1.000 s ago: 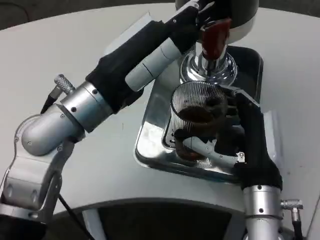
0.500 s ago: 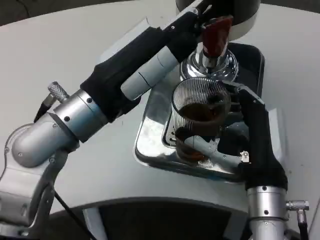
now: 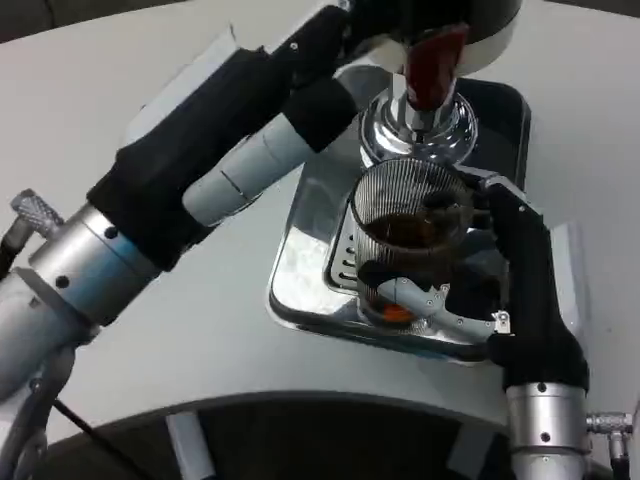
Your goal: Grasp the cup under the faucet to collect the drink, then remove the cup.
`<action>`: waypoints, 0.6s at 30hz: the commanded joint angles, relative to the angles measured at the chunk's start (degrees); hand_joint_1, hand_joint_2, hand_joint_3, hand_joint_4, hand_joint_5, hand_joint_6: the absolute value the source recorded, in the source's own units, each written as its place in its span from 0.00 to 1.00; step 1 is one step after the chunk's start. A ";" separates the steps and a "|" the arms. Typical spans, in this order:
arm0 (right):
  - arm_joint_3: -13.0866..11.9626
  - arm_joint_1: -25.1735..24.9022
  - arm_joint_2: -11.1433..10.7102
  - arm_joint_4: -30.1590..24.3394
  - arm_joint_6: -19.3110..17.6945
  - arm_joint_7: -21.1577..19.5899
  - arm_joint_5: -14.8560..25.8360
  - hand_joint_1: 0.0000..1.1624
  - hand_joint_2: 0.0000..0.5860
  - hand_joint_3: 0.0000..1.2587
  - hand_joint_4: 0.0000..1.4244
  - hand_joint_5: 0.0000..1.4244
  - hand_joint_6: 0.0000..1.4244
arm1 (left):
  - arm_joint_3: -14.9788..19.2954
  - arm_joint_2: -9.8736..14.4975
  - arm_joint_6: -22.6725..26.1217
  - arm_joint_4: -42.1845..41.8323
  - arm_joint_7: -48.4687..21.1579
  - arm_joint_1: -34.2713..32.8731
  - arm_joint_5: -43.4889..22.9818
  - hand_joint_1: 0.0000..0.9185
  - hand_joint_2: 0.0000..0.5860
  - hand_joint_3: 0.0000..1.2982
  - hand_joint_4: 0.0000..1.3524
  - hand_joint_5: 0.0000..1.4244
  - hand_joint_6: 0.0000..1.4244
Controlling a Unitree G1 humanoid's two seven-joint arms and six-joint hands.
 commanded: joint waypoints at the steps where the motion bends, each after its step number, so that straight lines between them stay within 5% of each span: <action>1: 0.11 1.23 0.77 -3.38 -0.69 0.33 0.51 0.83 0.25 0.54 0.54 0.60 0.52 | 2.27 1.75 0.60 -3.90 1.51 3.56 0.67 0.00 0.11 0.00 0.00 0.02 0.00; 11: -0.20 6.56 0.85 -11.94 0.05 3.29 1.76 0.83 0.25 0.55 0.54 0.60 0.52 | 7.25 4.51 -2.09 -10.02 1.46 11.75 1.43 0.00 0.11 0.00 0.00 0.02 0.00; 18: -0.51 12.97 0.01 -21.50 1.38 8.35 4.03 0.83 0.25 0.55 0.54 0.60 0.52 | 12.09 6.65 -9.79 -11.31 -2.04 22.34 1.19 0.00 0.11 0.01 0.00 0.02 0.00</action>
